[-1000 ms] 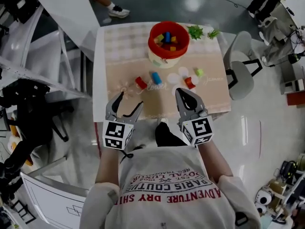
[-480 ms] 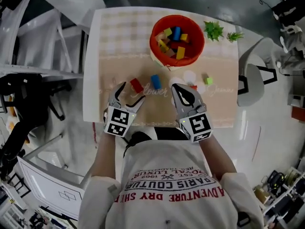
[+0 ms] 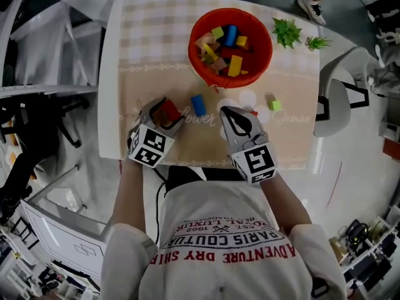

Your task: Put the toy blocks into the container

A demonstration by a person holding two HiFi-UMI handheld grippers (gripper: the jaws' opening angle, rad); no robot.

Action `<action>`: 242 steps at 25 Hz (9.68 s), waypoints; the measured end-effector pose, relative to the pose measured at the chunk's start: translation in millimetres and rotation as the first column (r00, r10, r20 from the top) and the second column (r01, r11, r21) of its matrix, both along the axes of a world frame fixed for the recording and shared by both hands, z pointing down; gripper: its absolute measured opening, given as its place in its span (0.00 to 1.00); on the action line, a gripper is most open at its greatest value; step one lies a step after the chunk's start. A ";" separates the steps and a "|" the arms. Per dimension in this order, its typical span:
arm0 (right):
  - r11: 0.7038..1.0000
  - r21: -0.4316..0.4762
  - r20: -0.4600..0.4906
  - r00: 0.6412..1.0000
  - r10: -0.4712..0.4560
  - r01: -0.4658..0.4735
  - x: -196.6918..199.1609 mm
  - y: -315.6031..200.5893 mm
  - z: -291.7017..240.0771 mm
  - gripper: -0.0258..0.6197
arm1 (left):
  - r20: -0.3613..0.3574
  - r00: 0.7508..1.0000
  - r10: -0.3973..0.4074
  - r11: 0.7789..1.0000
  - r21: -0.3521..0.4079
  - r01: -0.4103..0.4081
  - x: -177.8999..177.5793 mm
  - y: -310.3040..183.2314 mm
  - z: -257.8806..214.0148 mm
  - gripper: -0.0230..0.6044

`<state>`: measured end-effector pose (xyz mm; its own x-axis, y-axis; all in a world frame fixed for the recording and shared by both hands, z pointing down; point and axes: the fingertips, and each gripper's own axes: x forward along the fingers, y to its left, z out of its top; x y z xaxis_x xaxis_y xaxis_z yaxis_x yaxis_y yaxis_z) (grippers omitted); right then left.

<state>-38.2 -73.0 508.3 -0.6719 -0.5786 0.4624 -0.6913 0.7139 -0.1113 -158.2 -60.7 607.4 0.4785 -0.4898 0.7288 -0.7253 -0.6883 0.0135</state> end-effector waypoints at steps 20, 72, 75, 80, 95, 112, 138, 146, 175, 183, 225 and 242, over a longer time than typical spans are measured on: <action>0.987 0.137 0.038 0.996 0.084 -0.089 19.8 -7.0 -70.9 0.04 | -0.176 0.984 -0.036 0.944 0.317 0.091 20.3 -31.2 -157.3 0.56; 0.987 0.082 0.012 0.990 0.137 -0.138 54.3 -32.2 -51.4 0.04 | -0.234 0.969 -0.080 0.971 0.201 0.129 54.4 -27.9 -104.5 0.68; 0.988 0.043 -0.003 0.989 0.150 -0.150 50.6 -26.7 -34.7 0.04 | -0.191 0.982 -0.013 0.988 0.147 0.042 61.0 -18.4 -75.0 0.68; 0.983 -0.015 -0.023 0.983 0.182 -0.182 47.1 -20.5 -8.3 0.04 | -0.127 0.984 0.126 0.989 0.093 -0.115 72.0 -14.8 -38.8 0.68; 0.958 -0.035 -0.057 0.958 0.282 -0.284 49.1 -14.9 9.3 0.04 | -0.095 0.946 0.311 0.950 0.067 -0.306 83.4 -12.0 -5.9 0.53; 0.946 0.155 -0.012 0.957 0.290 -0.285 57.7 -20.4 -77.6 0.04 | -0.196 0.963 0.184 0.932 0.345 -0.108 68.3 -38.9 -152.1 0.53; 0.948 0.256 0.054 0.981 0.184 -0.192 111.4 -82.8 -144.3 0.04 | -0.150 0.985 -0.090 0.921 0.363 0.139 110.0 -141.2 -206.1 0.53; 0.957 0.223 0.048 0.983 0.178 -0.185 131.5 -79.1 -130.8 0.04 | -0.143 0.977 -0.160 0.917 0.345 0.200 116.5 -144.8 -196.6 0.62; 0.990 0.057 0.045 0.991 0.125 -0.127 196.2 -12.4 -36.7 0.04 | -0.154 0.987 0.050 0.977 0.214 -0.016 250.0 11.0 -77.7 0.64; 0.990 -0.007 0.033 0.989 0.143 -0.143 208.0 -11.0 -0.6 0.04 | -0.103 0.987 0.125 0.986 0.125 -0.111 259.6 9.0 -28.7 0.64; 0.963 0.238 0.074 0.991 0.111 -0.125 128.6 -65.7 -136.7 0.04 | -0.145 0.989 0.039 0.878 0.477 0.035 157.4 -72.6 -221.9 0.56; 0.969 0.216 0.047 0.993 0.112 -0.120 106.9 -99.4 -129.9 0.04 | -0.187 0.978 -0.092 0.899 0.406 0.162 106.9 -136.7 -213.4 0.56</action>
<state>68.7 -172.4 378.4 -0.6074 -0.7377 0.2949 -0.7694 0.6387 0.0129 -51.3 -197.4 394.0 0.4836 -0.7961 0.3638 -0.8192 -0.5581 -0.1322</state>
